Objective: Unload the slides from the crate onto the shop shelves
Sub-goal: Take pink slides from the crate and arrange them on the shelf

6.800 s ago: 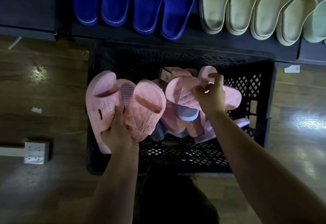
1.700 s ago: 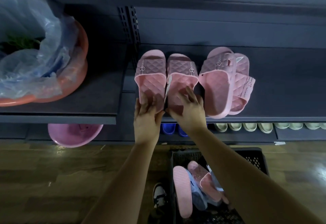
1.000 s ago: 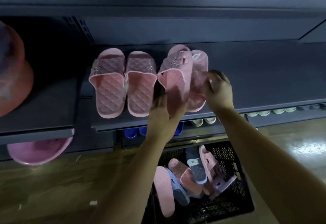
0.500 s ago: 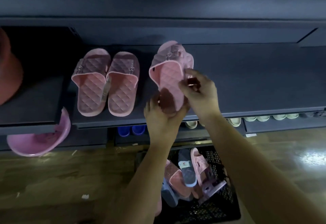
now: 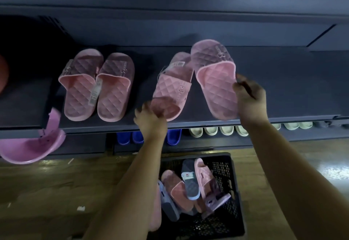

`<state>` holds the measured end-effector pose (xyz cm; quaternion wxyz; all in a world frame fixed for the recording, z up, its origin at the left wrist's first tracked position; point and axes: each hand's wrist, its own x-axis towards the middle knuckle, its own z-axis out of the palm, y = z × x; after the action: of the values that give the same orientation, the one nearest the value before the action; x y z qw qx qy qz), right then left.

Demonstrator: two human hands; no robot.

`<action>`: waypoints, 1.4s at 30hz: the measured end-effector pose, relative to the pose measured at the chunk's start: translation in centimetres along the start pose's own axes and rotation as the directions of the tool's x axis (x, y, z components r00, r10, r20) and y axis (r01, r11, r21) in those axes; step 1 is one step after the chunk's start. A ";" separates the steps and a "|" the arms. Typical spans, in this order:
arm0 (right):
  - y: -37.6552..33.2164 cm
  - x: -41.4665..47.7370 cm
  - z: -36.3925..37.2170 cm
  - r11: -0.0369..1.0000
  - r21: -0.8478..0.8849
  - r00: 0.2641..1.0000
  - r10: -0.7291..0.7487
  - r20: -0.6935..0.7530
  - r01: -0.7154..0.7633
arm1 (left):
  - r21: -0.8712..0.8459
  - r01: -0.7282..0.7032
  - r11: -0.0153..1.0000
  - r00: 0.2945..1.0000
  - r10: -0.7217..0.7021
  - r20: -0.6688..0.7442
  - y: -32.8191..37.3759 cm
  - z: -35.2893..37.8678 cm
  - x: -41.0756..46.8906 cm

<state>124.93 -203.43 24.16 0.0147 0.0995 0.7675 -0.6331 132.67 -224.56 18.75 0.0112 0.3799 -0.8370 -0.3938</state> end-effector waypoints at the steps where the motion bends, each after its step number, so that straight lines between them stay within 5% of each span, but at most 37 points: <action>1: 0.6 -0.1 -0.3 0.999 0.044 1.000 0.022 -0.002 -0.022 | 0.003 -0.052 0.999 0.998 0.052 0.021 -0.2 -0.6 0.9; 5: 2.4 0.0 -1.3 0.994 0.108 0.999 0.034 -0.037 -0.029 | 0.143 -0.240 0.960 0.969 0.228 0.090 0.7 -4.0 4.9; 10: 3.2 0.2 -1.2 0.994 0.099 0.996 0.058 -0.063 -0.052 | 0.193 -0.337 0.922 0.932 0.356 -0.073 3.2 -4.7 5.7; 15: 4.1 0.7 -0.6 0.996 0.049 0.993 0.078 -0.089 -0.074 | 0.396 -0.246 0.885 0.967 0.196 0.162 3.0 -1.5 0.2; 21: 3.8 1.4 -1.0 0.999 -0.048 1.000 0.004 -0.029 -0.005 | 0.239 -0.446 0.863 0.883 0.379 0.277 2.6 -2.8 2.9; 24: 3.9 0.9 0.2 0.997 -0.071 0.999 0.007 0.035 -0.005 | 0.191 -0.526 0.829 0.849 0.501 0.167 2.2 -4.2 3.9; 27: 4.7 0.5 1.9 0.993 -0.107 0.993 0.064 0.100 -0.053 | 0.160 -0.485 0.860 0.874 0.475 0.100 1.1 -4.0 3.3; 34: 6.0 -0.4 3.4 0.795 -0.585 0.976 -0.041 0.215 0.163 | 0.085 -0.391 0.916 0.905 0.367 0.215 -2.8 -1.3 -2.4; 42: 6.2 -2.5 3.9 0.766 -0.560 0.938 -0.163 0.305 0.315 | 0.243 -0.514 0.822 0.850 0.452 0.270 -3.4 -0.1 -2.1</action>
<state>128.08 -206.45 17.72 0.0563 -0.0861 0.9271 -0.3605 136.33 -224.66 17.13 -0.0324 0.1098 -0.9533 -0.2793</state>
